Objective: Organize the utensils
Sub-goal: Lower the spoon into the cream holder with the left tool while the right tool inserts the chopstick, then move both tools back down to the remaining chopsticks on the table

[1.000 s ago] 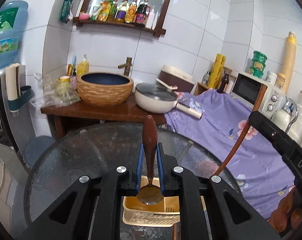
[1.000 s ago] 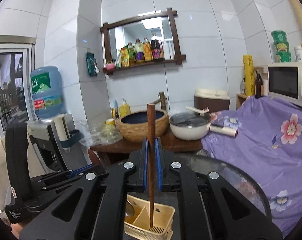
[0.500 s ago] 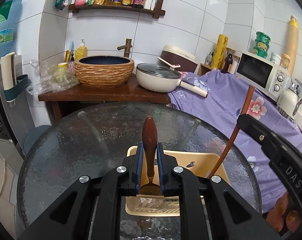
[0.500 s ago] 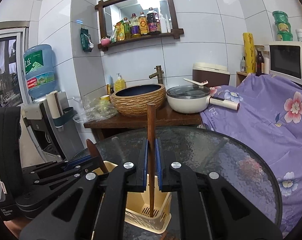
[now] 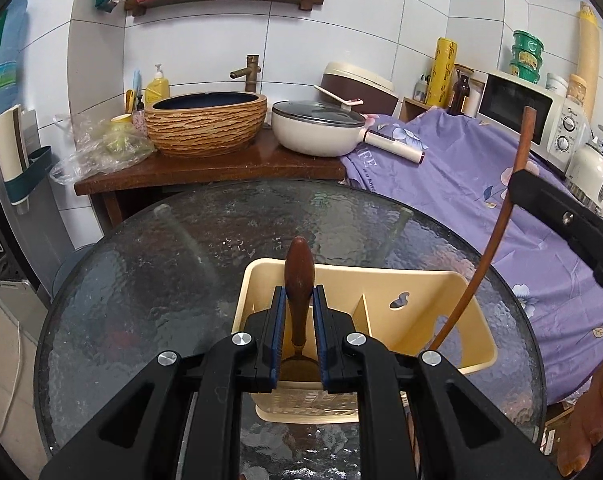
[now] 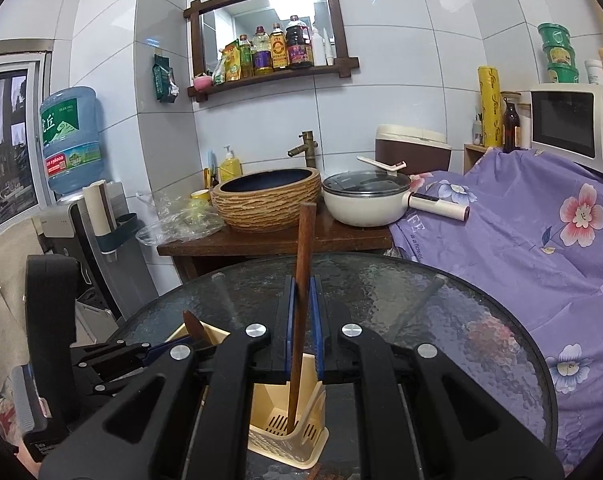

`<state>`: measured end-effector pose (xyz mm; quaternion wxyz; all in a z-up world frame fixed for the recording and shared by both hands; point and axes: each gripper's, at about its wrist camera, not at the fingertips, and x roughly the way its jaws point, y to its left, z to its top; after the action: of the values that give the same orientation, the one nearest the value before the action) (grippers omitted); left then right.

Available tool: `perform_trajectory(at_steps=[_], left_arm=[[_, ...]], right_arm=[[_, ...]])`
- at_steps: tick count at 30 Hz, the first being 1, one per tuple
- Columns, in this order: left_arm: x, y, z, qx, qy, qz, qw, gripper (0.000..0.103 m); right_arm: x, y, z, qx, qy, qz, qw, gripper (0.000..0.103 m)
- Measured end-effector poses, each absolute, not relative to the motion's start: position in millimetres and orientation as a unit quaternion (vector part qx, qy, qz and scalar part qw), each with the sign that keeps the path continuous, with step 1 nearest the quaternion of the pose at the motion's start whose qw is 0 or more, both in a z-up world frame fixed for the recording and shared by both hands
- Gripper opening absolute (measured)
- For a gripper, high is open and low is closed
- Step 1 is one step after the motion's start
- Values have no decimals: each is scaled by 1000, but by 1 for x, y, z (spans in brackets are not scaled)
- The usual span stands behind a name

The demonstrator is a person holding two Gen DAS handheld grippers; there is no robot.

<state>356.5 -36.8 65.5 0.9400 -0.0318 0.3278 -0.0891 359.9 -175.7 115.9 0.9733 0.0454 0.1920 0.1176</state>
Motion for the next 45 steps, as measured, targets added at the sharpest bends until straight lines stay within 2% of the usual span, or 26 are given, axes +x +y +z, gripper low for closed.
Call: perform_trajectory(at_steps=[4, 6, 7, 8, 9, 10, 12, 14, 22, 27, 33, 38, 40, 45], left_arm=[[351, -37, 71, -28, 319, -94, 943, 16], [343, -37, 75, -18, 310, -96, 946, 29], [340, -36, 77, -16, 307, -95, 947, 34], [333, -33, 79, -14, 299, -94, 949, 45], [329, -31, 81, -13, 294, -93, 951, 54], [320, -27, 83, -13, 286, -91, 954, 58], [305, -16, 83, -17, 277, -85, 957, 68], [295, -6, 80, -26, 279, -80, 957, 70], [240, 23, 36, -37, 324, -72, 943, 71], [220, 23, 1, -29, 364, -73, 928, 67], [218, 31, -32, -52, 407, -72, 909, 54], [220, 36, -41, -58, 417, -66, 905, 51], [221, 36, -45, -55, 420, -62, 904, 47], [227, 38, -50, -53, 428, -57, 900, 44]], right_arm=[[359, -180, 114, 53, 192, 113, 973, 8], [356, -182, 116, 51, 192, 110, 974, 10], [354, -184, 116, 52, 192, 111, 974, 14], [350, -186, 117, 54, 193, 111, 974, 20], [345, -189, 117, 57, 192, 108, 974, 38], [339, -192, 117, 65, 190, 108, 974, 51], [327, -198, 115, 75, 192, 111, 972, 51], [314, -203, 108, 78, 209, 112, 968, 51], [272, -197, 39, 34, 308, 121, 943, 51], [262, -196, -5, 26, 369, 118, 922, 51], [256, -200, -42, 42, 419, 108, 901, 42], [255, -192, -53, 35, 432, 105, 895, 39], [260, -189, -53, 30, 435, 97, 895, 33], [268, -186, -59, 29, 446, 85, 890, 29]])
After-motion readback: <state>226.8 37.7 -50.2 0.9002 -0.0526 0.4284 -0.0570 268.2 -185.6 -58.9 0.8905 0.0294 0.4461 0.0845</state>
